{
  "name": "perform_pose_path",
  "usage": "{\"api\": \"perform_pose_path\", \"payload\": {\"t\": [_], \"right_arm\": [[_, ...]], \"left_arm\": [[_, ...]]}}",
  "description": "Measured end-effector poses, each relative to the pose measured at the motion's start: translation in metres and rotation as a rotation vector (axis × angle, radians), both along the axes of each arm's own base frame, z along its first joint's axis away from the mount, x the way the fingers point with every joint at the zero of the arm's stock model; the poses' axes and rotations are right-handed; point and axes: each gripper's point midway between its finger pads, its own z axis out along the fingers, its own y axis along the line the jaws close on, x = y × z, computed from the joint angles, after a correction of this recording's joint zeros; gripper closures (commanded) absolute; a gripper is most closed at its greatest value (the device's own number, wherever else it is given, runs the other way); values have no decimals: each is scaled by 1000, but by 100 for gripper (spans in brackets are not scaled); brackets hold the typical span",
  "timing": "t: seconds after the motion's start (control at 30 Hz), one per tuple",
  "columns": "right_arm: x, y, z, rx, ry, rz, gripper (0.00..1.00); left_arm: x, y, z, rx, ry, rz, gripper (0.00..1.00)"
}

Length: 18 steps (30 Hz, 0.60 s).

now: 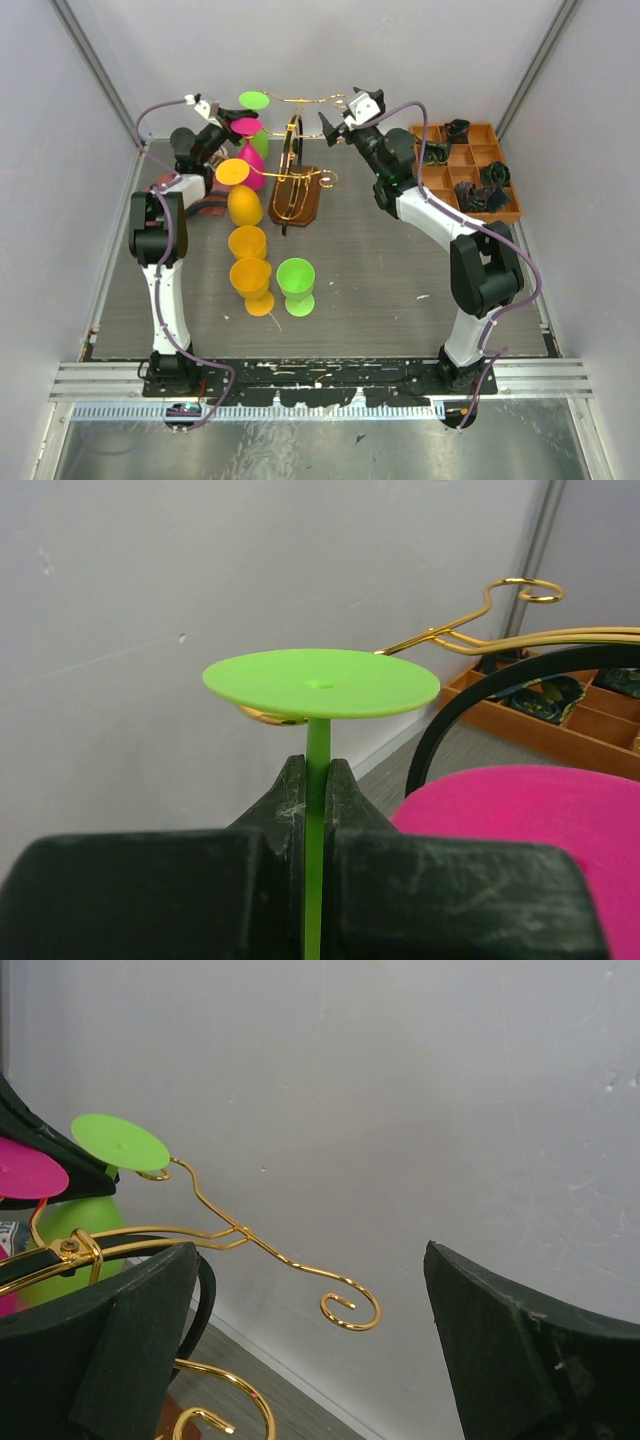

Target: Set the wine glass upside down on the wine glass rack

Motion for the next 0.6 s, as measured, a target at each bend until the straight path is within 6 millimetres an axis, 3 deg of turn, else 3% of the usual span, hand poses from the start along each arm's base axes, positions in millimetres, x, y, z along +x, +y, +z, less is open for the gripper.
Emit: {"api": "perform_pose_path", "payload": {"t": [0.13, 0.37, 0.6], "right_arm": [[0, 1, 0, 5, 3, 6, 0], [-1, 1, 0, 7, 6, 10, 0], [-1, 2, 0, 6, 4, 16, 0]], "left_arm": [[-7, -9, -1, -22, -7, -21, 100], [-23, -21, -23, -34, 41, -46, 100], [-34, -23, -16, -36, 37, -46, 100]]}}
